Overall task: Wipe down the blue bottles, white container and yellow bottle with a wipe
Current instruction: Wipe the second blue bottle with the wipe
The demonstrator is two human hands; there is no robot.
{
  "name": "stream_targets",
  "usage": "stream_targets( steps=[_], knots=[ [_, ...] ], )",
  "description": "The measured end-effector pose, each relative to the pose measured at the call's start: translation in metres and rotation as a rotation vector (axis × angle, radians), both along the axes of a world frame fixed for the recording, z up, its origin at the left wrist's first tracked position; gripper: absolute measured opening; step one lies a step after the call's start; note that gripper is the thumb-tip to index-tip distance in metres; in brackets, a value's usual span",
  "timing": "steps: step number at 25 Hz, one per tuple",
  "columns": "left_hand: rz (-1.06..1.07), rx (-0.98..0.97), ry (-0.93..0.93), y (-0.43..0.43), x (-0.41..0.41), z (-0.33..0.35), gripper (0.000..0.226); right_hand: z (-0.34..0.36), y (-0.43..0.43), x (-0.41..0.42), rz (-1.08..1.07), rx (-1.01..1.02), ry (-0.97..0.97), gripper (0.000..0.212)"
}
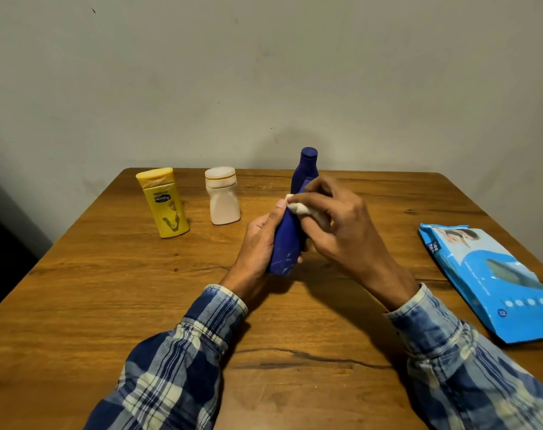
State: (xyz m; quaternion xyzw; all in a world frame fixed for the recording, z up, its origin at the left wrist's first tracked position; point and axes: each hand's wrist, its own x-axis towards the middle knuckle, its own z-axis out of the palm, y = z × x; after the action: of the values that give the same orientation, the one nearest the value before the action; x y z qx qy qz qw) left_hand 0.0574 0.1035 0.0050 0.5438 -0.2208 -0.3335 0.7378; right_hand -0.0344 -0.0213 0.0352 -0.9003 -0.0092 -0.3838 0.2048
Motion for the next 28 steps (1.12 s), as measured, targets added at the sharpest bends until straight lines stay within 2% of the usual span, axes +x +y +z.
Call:
stream_targets(
  steps=[1, 5, 9, 12, 15, 17, 20, 24, 28],
  knots=[
    [0.003, -0.008, 0.008, 0.0, -0.001, 0.001, 0.042, 0.0, -0.001, 0.0, 0.018, -0.015, 0.012, 0.025],
    [-0.022, 0.026, -0.032, -0.001, 0.001, 0.001, 0.045, 0.003, -0.009, 0.0, -0.165, 0.145, -0.166, 0.025],
    [-0.025, -0.066, 0.08, 0.002, 0.001, 0.0, 0.051, -0.003, -0.003, 0.001, -0.005, 0.048, -0.076, 0.028],
    [-0.102, -0.151, 0.174, 0.005, 0.002, 0.003, 0.058, -0.001, -0.014, 0.001, -0.081, 0.219, -0.19, 0.023],
    [-0.125, -0.198, 0.232, 0.006, 0.007, 0.004, 0.059, -0.006, -0.01, 0.0, -0.025, 0.216, -0.167, 0.022],
    [-0.141, -0.195, 0.26, 0.006, 0.01, 0.003, 0.061, -0.007, -0.005, 0.002, 0.021, 0.229, -0.179, 0.022],
    [-0.173, -0.139, 0.266, 0.005, 0.007, 0.004, 0.059, -0.005, -0.004, 0.004, -0.038, 0.399, -0.268, 0.021],
    [-0.198, -0.124, 0.282, 0.007, 0.006, 0.005, 0.058, -0.01, 0.004, 0.0, -0.002, 0.322, -0.243, 0.023],
    [-0.226, -0.099, 0.32, 0.007, 0.002, 0.006, 0.058, -0.008, -0.004, 0.0, -0.026, 0.464, -0.29, 0.023]
  ],
)
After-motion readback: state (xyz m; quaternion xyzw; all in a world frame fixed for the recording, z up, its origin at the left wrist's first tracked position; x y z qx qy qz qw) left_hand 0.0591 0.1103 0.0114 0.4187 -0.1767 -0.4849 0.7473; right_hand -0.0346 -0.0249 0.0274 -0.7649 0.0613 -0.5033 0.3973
